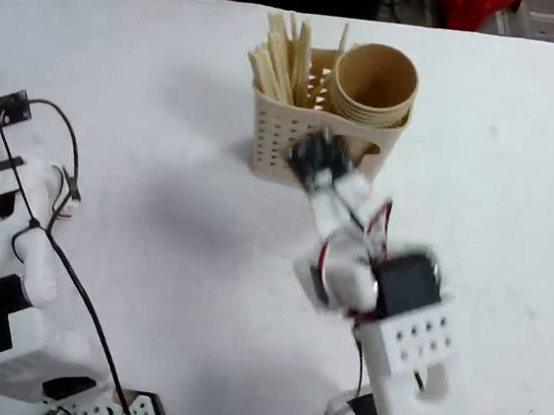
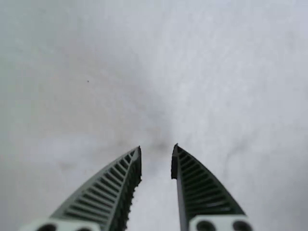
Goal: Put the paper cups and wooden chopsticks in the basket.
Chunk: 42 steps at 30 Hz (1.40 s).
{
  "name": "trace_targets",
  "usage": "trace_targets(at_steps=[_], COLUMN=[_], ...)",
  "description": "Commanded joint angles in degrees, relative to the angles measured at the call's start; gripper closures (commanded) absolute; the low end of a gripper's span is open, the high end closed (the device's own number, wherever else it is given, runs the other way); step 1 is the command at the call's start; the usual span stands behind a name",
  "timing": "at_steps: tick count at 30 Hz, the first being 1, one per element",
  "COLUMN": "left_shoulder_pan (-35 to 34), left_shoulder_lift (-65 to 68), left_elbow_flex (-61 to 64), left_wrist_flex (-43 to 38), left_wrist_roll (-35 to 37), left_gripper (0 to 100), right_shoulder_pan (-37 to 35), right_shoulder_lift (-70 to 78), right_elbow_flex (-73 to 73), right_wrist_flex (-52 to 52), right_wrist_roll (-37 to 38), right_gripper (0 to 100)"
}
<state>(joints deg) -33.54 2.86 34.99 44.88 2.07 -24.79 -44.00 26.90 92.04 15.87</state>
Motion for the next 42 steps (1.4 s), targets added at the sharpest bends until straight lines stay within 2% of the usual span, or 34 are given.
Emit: trace_targets(at_steps=[1, 5, 11, 15, 19, 21, 24, 28, 33, 34, 37, 42], left_shoulder_pan=[0.57, 2.51, 4.53, 4.53, 4.53, 4.62, 4.62, 4.53, 4.53, 4.35, 3.82, 3.74], left_shoulder_lift=[-6.2, -14.37, -28.7, -36.88, -45.67, -50.42, -57.45, -67.38, -82.33, -84.7, -90.15, -95.43], left_elbow_flex=[-6.95, -9.23, -9.05, -7.38, 0.7, 6.68, 18.11, 37.54, 62.68, 62.42, 62.42, 62.42], left_wrist_flex=[10.81, 20.22, 30.95, 34.81, 34.55, 32.53, 24.53, 8.53, -13.36, -13.71, -7.38, 2.2], left_wrist_roll=[0.26, 0.18, 0.18, 0.18, 0.18, 0.18, 0.18, 0.18, 0.44, 0.44, 0.35, 0.35], left_gripper=[88, 88, 88, 88, 88, 88, 88, 88, 88, 88, 88, 88], right_shoulder_pan=[0.75, 0.75, 0.57, 1.63, 7.16, 11.12, 19.12, 29.14, 34.59, 34.86, 34.77, 34.86], right_shoulder_lift=[-15.34, -31.6, -59.47, -56.57, -57.01, -58.86, -59.38, -59.3, -59.3, -59.3, -59.3, -59.03], right_elbow_flex=[17.41, 27.52, 35.16, 35.96, 36.22, 36.4, 40.18, 50.02, 61.01, 63.21, 69.98, 69.98], right_wrist_flex=[-2.95, -7.43, -10.51, -10.77, -10.86, -10.59, -10.86, -11.74, -19.12, -20.35, -22.11, -19.56], right_wrist_roll=[-0.53, -0.53, -0.44, -0.44, -0.44, -0.44, -0.44, -0.44, -0.44, -0.44, -0.44, -0.44], right_gripper=[98.2, 98.2, 98.1, 98.1, 98.1, 98.1, 98.1, 98.1, 98.1, 98.1, 98.1, 98.1])
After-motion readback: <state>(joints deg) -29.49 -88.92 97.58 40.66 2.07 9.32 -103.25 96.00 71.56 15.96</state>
